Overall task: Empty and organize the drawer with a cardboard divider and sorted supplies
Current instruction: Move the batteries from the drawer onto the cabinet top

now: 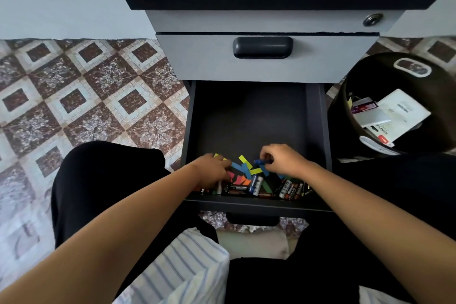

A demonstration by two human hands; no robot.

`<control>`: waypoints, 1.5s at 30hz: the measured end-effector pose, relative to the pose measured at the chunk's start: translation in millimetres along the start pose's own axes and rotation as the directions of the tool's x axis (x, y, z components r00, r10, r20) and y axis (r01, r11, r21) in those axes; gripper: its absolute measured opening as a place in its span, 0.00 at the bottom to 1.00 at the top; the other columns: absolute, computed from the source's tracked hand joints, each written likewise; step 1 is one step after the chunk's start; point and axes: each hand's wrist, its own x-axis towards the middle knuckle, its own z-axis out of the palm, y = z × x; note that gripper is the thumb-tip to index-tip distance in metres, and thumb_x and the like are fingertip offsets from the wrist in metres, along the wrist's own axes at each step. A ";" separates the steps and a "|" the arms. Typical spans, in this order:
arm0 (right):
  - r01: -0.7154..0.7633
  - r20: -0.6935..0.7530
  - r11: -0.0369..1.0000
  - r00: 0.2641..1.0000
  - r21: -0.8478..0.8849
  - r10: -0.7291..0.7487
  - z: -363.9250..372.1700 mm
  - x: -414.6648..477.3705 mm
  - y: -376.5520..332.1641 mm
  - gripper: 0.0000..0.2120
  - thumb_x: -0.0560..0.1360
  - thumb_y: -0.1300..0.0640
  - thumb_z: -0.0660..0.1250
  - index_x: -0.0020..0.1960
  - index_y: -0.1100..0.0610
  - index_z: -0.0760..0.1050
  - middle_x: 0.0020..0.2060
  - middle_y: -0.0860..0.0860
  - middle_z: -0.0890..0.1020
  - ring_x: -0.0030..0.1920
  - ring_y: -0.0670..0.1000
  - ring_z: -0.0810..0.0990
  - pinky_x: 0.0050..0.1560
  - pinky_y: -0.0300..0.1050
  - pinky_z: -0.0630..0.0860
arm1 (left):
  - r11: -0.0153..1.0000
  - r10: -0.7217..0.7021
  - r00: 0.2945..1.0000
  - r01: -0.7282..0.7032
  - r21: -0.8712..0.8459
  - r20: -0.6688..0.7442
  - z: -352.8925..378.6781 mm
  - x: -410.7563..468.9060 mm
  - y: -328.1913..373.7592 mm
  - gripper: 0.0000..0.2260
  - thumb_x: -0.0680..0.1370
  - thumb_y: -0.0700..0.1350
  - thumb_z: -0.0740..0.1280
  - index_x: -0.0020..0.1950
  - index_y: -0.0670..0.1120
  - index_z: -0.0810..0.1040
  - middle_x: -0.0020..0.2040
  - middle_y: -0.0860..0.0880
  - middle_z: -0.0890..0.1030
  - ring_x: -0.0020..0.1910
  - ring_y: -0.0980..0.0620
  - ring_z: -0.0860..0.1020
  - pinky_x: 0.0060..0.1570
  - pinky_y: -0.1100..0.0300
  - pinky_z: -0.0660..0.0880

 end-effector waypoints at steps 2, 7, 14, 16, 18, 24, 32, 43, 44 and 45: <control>0.009 0.062 1.000 0.998 -0.020 -0.008 -0.8 -2.7 1.3 0.09 0.71 0.61 0.68 0.47 0.52 0.72 0.47 0.48 0.75 0.47 0.50 0.75 0.45 0.44 0.73 | 0.996 0.049 0.998 -0.046 0.079 -0.031 3.2 1.1 2.2 0.20 0.80 0.41 0.59 0.72 0.52 0.65 0.73 0.43 0.61 0.69 0.43 0.63 0.65 0.48 0.64; 0.071 0.179 0.990 0.983 -0.123 -0.048 2.1 -7.7 0.1 0.09 0.70 0.62 0.68 0.44 0.52 0.69 0.45 0.50 0.76 0.46 0.52 0.75 0.42 0.46 0.72 | 0.978 0.142 0.987 -0.127 0.167 -0.076 8.8 0.3 -1.1 0.22 0.79 0.39 0.61 0.72 0.50 0.64 0.71 0.43 0.63 0.66 0.42 0.66 0.61 0.48 0.66; 0.162 0.240 0.951 0.966 -0.264 -0.098 4.3 -9.6 2.4 0.08 0.71 0.62 0.65 0.45 0.52 0.68 0.43 0.49 0.74 0.44 0.51 0.73 0.39 0.44 0.68 | 0.966 0.184 0.977 -0.159 0.203 -0.108 10.5 3.4 -0.2 0.20 0.80 0.39 0.59 0.71 0.47 0.66 0.70 0.43 0.65 0.65 0.42 0.67 0.60 0.49 0.68; 0.214 0.254 0.923 0.958 -0.319 -0.134 4.0 -11.0 1.5 0.06 0.73 0.61 0.65 0.47 0.54 0.71 0.44 0.50 0.76 0.46 0.51 0.74 0.39 0.44 0.69 | 0.989 0.114 0.985 -0.100 0.112 -0.130 6.4 1.1 -3.5 0.17 0.81 0.43 0.57 0.71 0.48 0.66 0.69 0.45 0.65 0.65 0.44 0.67 0.60 0.51 0.67; 0.273 0.253 0.886 0.949 -0.375 -0.186 5.5 -12.2 -0.9 0.07 0.74 0.61 0.64 0.51 0.54 0.73 0.48 0.51 0.78 0.50 0.53 0.76 0.42 0.45 0.71 | 0.990 -0.021 0.971 -0.014 -0.141 -0.239 1.4 -4.1 -9.5 0.15 0.81 0.48 0.57 0.67 0.47 0.70 0.64 0.47 0.69 0.61 0.46 0.70 0.57 0.53 0.68; 0.427 0.325 0.697 0.902 -0.576 -0.284 21.3 -7.7 -9.5 0.18 0.78 0.63 0.58 0.66 0.51 0.71 0.60 0.51 0.75 0.60 0.55 0.72 0.53 0.50 0.71 | 0.551 -0.473 0.861 0.126 -0.825 -0.185 -9.4 -18.3 -34.7 0.09 0.79 0.48 0.64 0.53 0.43 0.74 0.47 0.44 0.79 0.45 0.46 0.79 0.46 0.52 0.77; 0.462 0.356 0.579 0.887 -0.672 -0.295 27.2 -3.3 -12.0 0.16 0.79 0.60 0.59 0.66 0.52 0.72 0.64 0.53 0.70 0.64 0.56 0.68 0.62 0.54 0.69 | 0.518 -0.491 0.862 0.175 -0.837 -0.124 -7.5 -12.2 -34.3 0.10 0.78 0.47 0.65 0.55 0.42 0.75 0.49 0.46 0.78 0.47 0.50 0.77 0.46 0.59 0.73; 0.275 0.133 0.883 0.961 -0.380 -0.242 11.2 -10.6 5.7 0.10 0.78 0.53 0.62 0.57 0.54 0.76 0.53 0.51 0.78 0.55 0.52 0.75 0.52 0.48 0.73 | 0.392 -0.505 0.854 0.356 -0.848 0.125 -5.0 3.6 -13.5 0.09 0.76 0.46 0.68 0.40 0.41 0.80 0.33 0.49 0.77 0.30 0.56 0.72 0.32 0.65 0.69; 0.232 0.095 0.919 0.972 -0.319 -0.213 7.4 -10.8 6.8 0.11 0.77 0.52 0.63 0.57 0.54 0.76 0.52 0.51 0.78 0.55 0.52 0.75 0.52 0.49 0.74 | 0.382 -0.500 0.851 0.381 -0.842 0.159 -2.3 7.6 -7.8 0.10 0.76 0.46 0.68 0.39 0.41 0.80 0.33 0.49 0.78 0.30 0.57 0.72 0.32 0.64 0.70; 0.193 0.060 0.947 0.981 -0.259 -0.183 4.6 -11.1 7.7 0.11 0.77 0.52 0.63 0.57 0.54 0.76 0.52 0.50 0.78 0.54 0.52 0.75 0.52 0.49 0.74 | 0.382 -0.493 0.849 0.407 -0.830 0.189 0.6 11.2 -2.0 0.11 0.76 0.46 0.68 0.37 0.42 0.79 0.32 0.50 0.78 0.29 0.57 0.73 0.32 0.64 0.70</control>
